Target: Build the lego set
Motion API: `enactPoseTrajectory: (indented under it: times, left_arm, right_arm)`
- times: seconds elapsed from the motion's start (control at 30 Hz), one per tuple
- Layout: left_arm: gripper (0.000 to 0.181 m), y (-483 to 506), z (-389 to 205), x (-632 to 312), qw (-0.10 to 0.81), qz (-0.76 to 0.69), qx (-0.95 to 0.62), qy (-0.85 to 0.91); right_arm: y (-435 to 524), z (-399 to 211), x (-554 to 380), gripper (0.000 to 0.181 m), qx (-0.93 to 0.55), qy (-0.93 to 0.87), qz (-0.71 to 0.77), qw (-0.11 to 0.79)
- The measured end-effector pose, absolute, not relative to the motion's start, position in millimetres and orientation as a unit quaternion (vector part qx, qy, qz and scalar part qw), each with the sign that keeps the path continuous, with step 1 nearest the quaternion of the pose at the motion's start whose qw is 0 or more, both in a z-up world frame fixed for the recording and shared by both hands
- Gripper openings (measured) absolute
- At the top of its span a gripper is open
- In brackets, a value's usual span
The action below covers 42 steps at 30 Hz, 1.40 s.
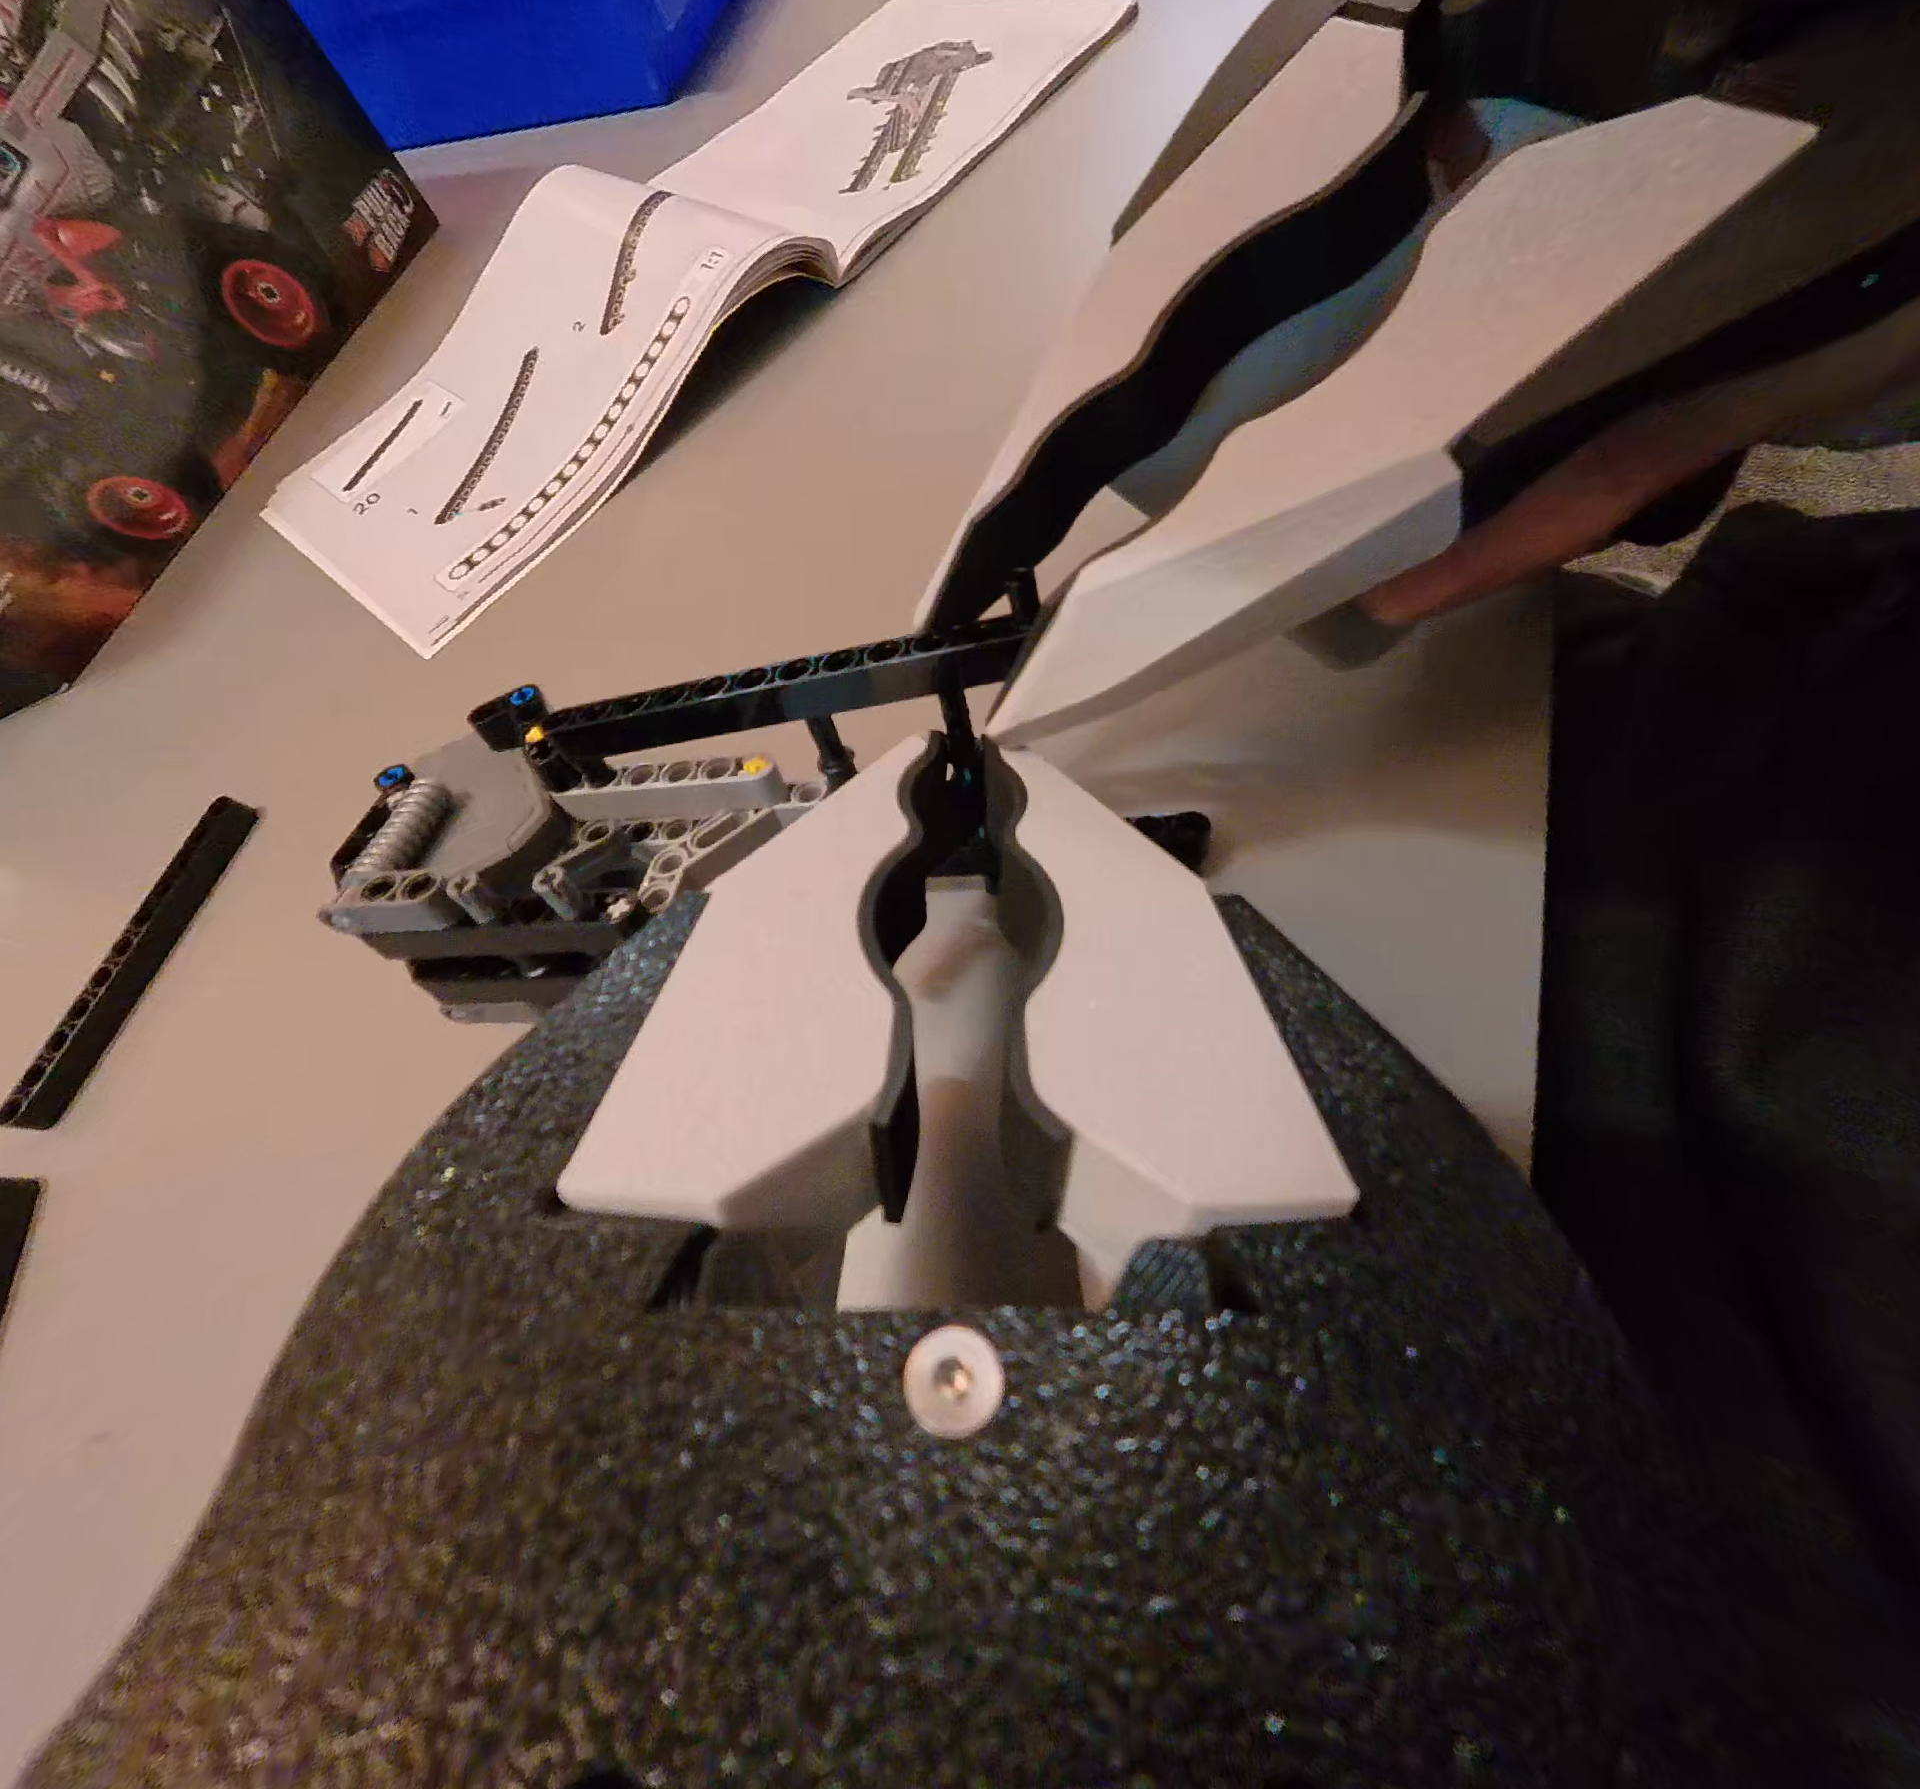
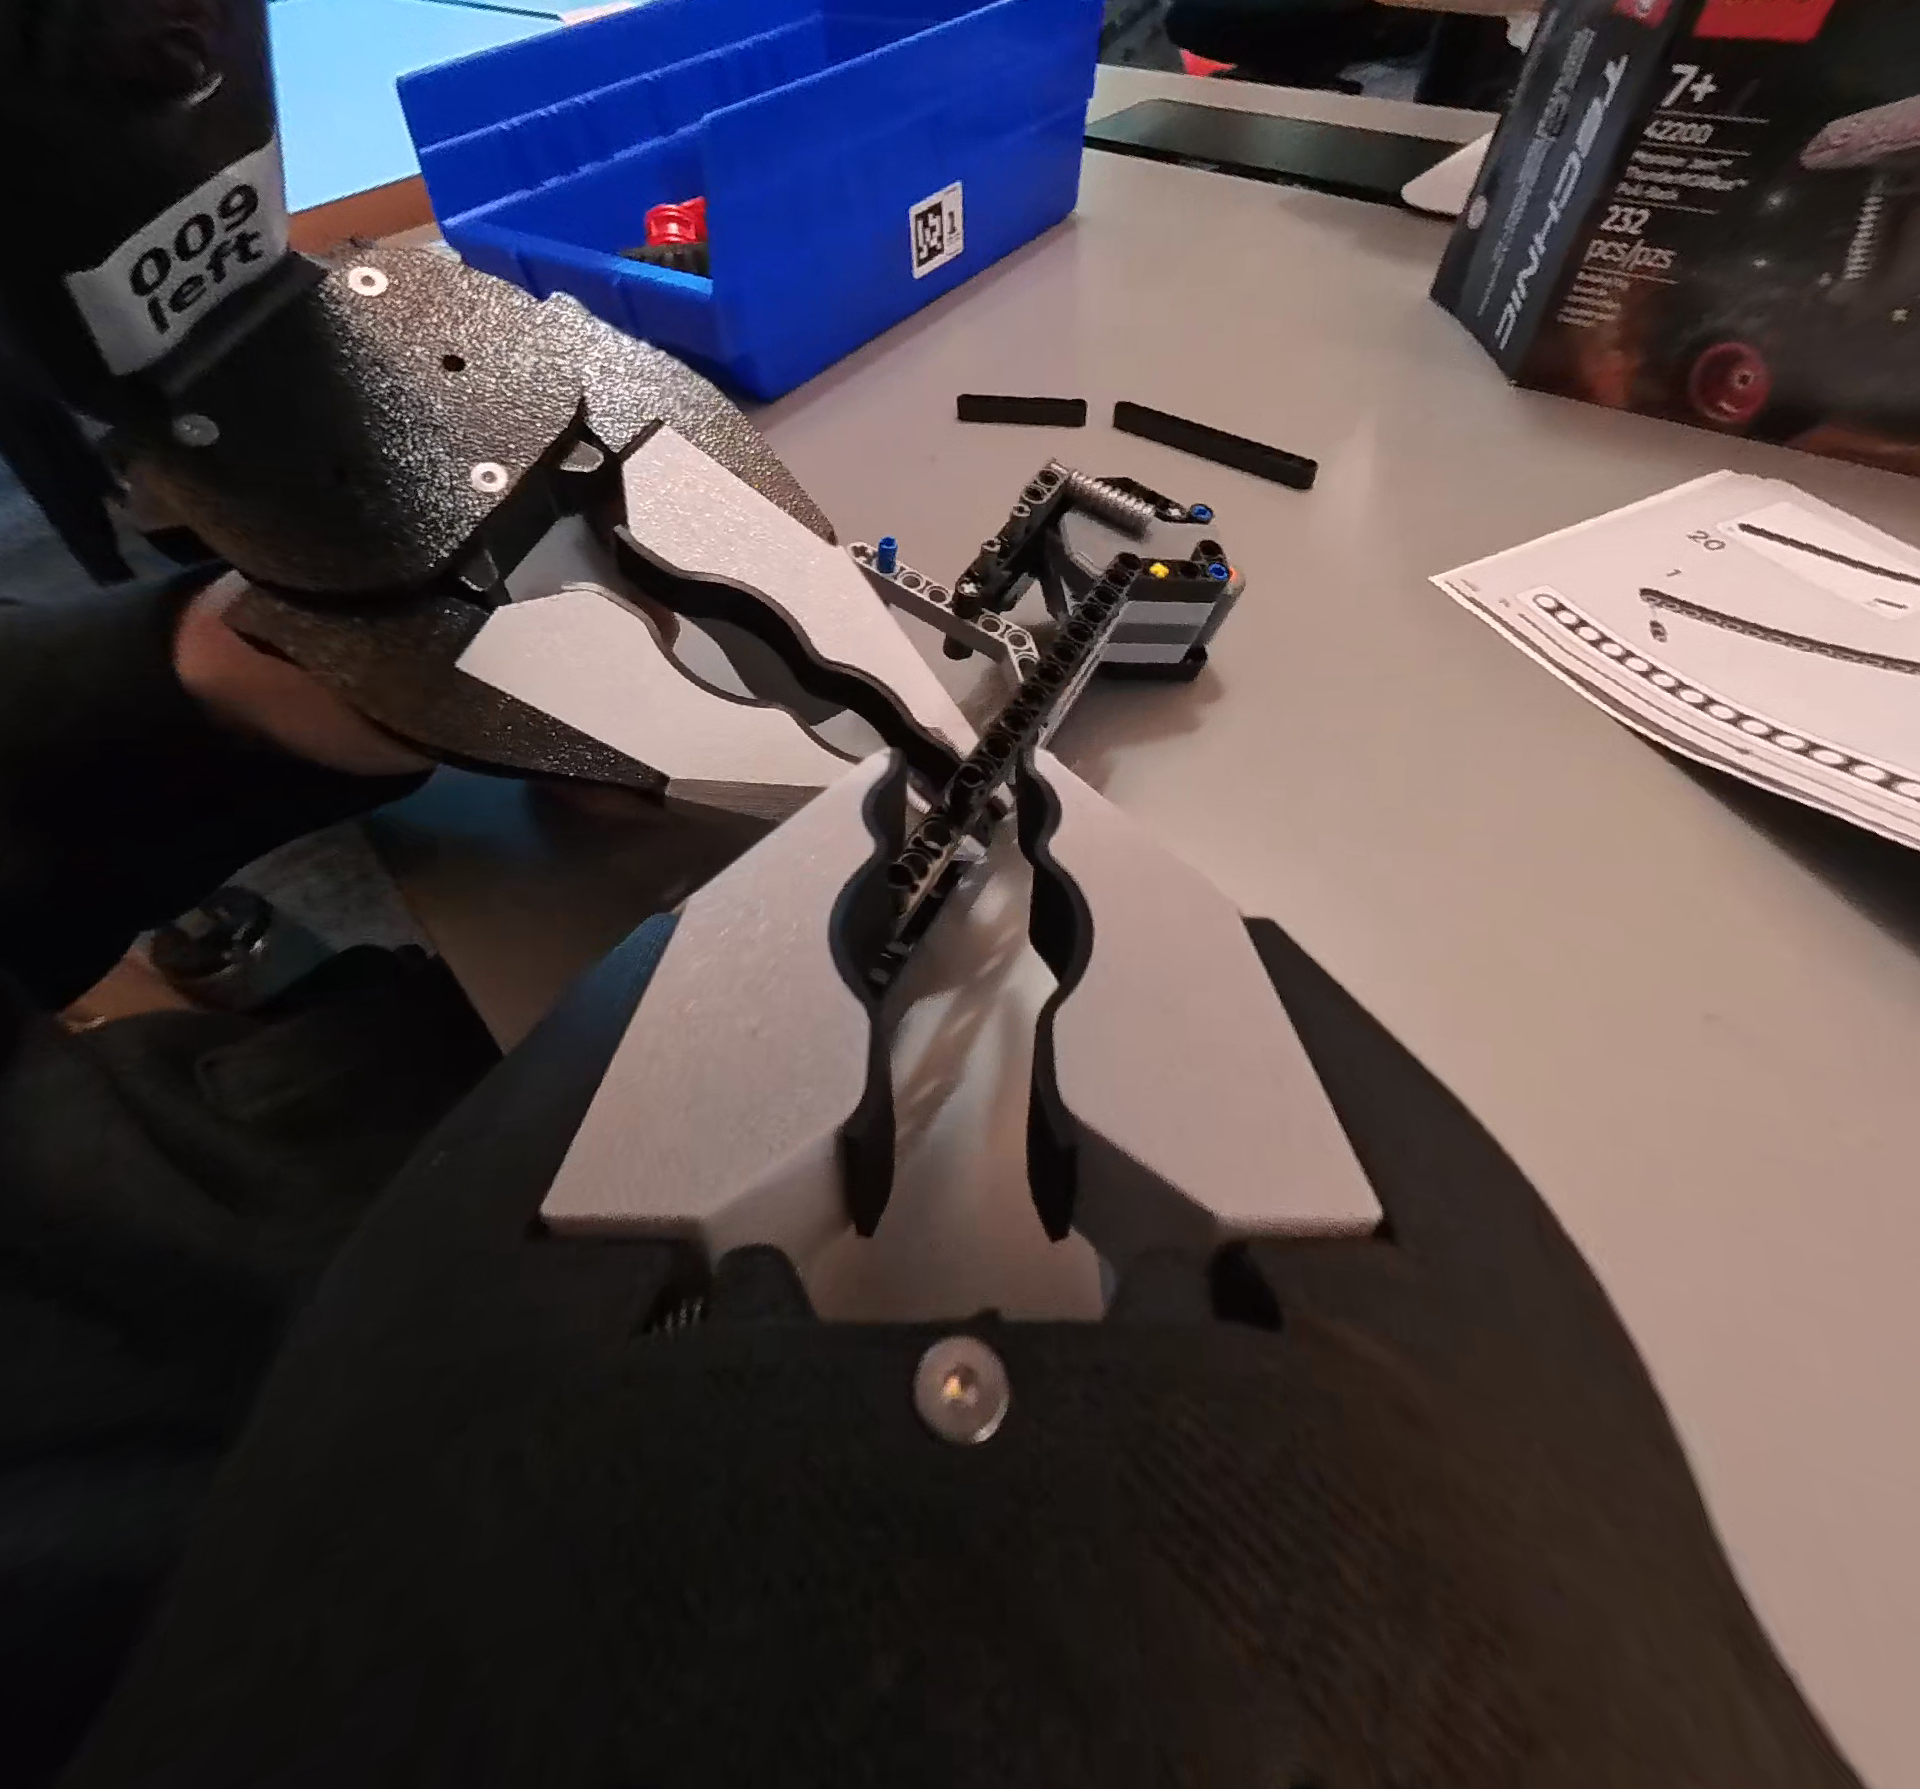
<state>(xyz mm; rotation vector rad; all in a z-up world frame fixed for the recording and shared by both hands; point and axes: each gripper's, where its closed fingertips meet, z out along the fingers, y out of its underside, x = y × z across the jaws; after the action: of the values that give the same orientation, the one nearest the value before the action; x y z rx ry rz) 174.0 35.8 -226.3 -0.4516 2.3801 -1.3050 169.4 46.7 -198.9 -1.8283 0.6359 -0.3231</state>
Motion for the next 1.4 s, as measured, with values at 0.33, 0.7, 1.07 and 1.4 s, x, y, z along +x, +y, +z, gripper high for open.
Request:
enactPoseTrajectory:
  times: [0.33, 0.7, 1.07, 1.4]
  left_arm:
    - [0.005, 38.1, -227.9, 178.1, 0.164, -0.468, -0.195, 0.846]
    - [0.005, 44.8, -227.2, 178.9, 0.194, -0.459, -0.224, 0.837]
    - [0.005, 48.4, -227.3, 180.9, 0.220, -0.449, -0.227, 0.836]
    - [0.004, 56.3, -227.6, 181.3, 0.224, -0.444, -0.272, 0.824]
  right_arm:
    - [43.0, -204.2, 179.8, 0.006, -0.778, 0.300, -0.188, 0.519]
    - [52.2, -203.3, 180.1, 0.006, -0.782, 0.299, -0.165, 0.521]
    - [54.9, -203.4, 182.3, 0.004, -0.753, 0.339, -0.146, 0.545]
    - [61.8, -204.6, 181.8, 0.005, -0.745, 0.353, -0.139, 0.548]
